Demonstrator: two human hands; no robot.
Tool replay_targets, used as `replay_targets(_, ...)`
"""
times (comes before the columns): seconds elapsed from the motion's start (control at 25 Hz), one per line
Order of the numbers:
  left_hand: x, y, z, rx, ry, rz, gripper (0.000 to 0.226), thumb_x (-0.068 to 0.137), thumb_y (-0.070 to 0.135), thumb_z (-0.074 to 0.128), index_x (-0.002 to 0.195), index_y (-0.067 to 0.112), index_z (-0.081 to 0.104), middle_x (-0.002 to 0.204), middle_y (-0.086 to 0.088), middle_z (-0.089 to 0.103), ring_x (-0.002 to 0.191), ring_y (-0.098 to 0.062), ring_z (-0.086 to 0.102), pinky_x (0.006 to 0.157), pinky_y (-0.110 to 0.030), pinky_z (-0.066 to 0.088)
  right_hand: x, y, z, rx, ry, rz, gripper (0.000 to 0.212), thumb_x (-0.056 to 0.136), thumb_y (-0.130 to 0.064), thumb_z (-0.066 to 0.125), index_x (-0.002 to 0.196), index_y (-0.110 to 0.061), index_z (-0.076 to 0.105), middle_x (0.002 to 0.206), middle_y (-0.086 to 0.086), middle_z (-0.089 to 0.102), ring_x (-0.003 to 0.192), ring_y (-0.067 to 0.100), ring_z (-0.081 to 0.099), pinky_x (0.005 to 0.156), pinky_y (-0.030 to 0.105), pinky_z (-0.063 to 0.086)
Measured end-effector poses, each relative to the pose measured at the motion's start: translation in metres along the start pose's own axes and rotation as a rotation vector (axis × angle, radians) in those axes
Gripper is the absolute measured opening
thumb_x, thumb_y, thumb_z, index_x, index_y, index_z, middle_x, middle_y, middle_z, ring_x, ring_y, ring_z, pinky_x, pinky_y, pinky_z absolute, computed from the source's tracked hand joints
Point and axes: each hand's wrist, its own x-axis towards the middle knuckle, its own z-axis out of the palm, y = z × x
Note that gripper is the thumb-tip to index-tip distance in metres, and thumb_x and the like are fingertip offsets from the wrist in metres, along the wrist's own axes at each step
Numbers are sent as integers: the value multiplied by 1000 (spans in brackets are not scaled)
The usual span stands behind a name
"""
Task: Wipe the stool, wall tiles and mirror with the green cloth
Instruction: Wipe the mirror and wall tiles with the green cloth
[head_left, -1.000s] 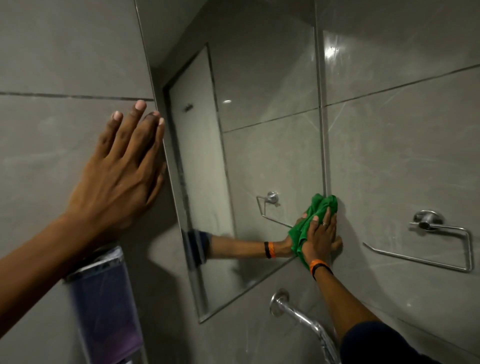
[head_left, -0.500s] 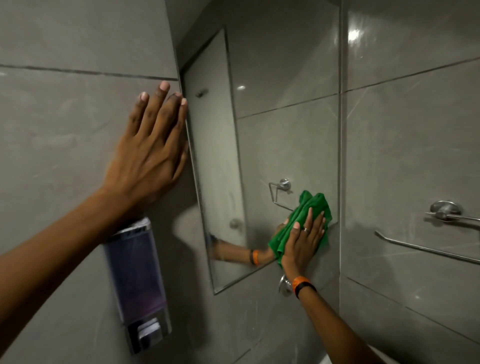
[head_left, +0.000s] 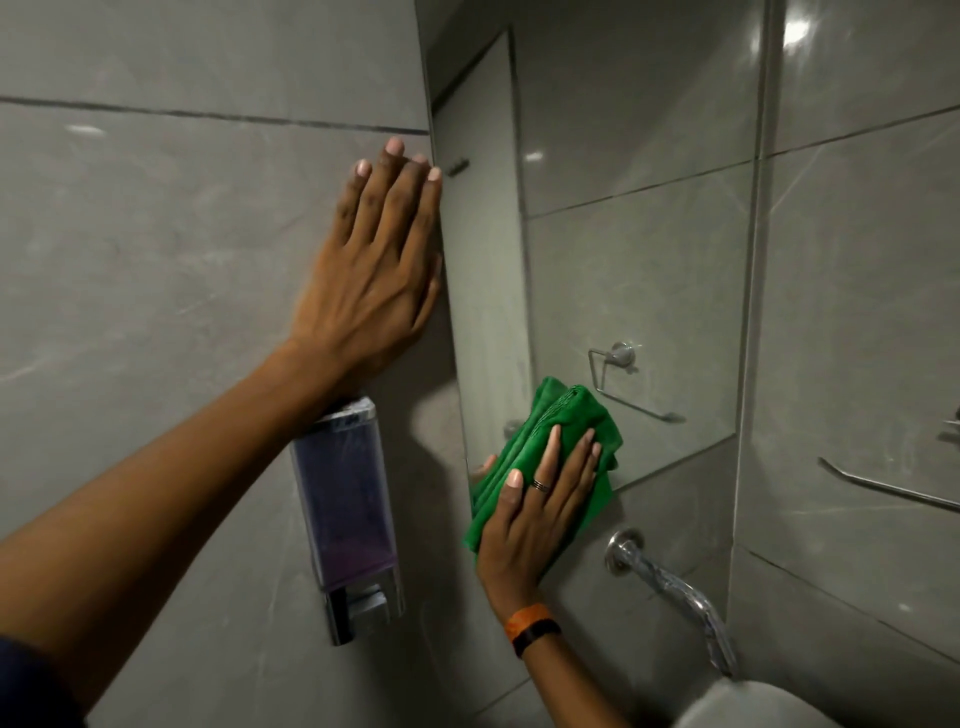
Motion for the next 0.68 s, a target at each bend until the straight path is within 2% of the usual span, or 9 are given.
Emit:
replay_targets(0.24, 0, 1, -2, -23, 2, -11, 67, 107, 35, 27, 160, 0, 8, 168, -25, 13, 158, -36, 4, 129, -51, 9, 19, -48, 2, -11, 40, 95, 58, 108, -39, 25, 160, -15, 29, 172, 12, 15, 160, 30, 12, 126, 57, 24)
replay_targets(0.44, -1, -10, -12, -20, 34, -22, 68, 104, 32, 35, 159, -1, 12, 168, -25, 17, 157, -36, 8, 129, -51, 10, 98, -121, 7, 20, 86, 93, 58, 108, -42, 26, 159, -15, 30, 170, 16, 19, 159, 33, 14, 129, 53, 19)
replay_targets(0.68, 9, -44, -27, 57, 70, -45, 69, 101, 33, 35, 157, -5, 20, 164, -27, 25, 155, -39, 16, 126, -54, 19, 197, -201, 11, 80, 70, -43, 62, 106, -49, 25, 161, -19, 26, 172, 14, 14, 160, 33, 9, 131, 53, 15)
